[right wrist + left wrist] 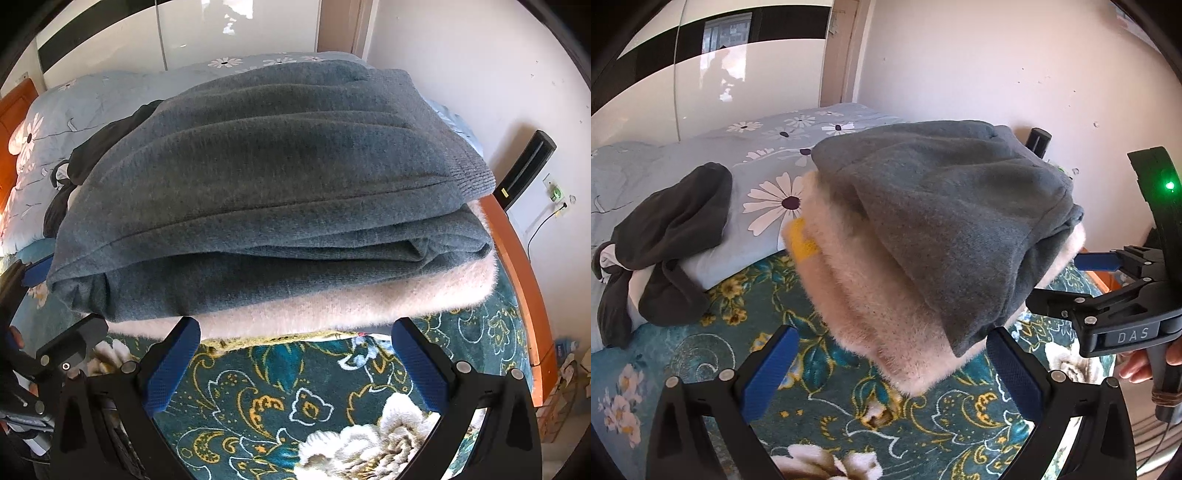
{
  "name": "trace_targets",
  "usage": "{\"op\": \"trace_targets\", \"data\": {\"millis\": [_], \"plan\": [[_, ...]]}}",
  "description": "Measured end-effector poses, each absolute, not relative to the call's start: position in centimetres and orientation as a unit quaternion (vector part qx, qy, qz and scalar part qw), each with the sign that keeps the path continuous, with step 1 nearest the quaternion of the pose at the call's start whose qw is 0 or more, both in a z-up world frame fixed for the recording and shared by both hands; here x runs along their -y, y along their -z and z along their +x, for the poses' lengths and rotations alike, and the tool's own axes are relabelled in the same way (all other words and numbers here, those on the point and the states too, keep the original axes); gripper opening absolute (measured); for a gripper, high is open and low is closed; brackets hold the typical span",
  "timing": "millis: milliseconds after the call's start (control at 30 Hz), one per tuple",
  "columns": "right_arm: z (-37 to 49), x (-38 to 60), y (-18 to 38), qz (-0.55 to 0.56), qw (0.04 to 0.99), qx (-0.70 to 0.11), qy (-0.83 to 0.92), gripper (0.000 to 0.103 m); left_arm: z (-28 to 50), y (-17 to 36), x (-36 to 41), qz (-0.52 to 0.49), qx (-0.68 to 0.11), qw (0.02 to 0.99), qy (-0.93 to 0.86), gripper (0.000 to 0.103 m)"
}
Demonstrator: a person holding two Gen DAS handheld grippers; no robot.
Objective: Fold clothes
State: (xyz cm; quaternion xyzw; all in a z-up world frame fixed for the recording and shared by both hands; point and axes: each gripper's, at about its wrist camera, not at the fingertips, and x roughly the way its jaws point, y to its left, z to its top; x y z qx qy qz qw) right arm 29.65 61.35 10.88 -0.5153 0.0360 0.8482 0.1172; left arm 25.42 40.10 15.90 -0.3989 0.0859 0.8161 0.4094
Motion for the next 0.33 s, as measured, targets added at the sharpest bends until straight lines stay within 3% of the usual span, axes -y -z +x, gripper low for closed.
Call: {"op": "trace_targets", "data": {"millis": [333], "plan": [[29.76, -61.26, -11.04, -0.518, 0.118, -0.036, -0.846, 0.103, 25.38, -15.33, -40.46, -0.416, -0.088, 0.415, -0.804, 0.103]]}}
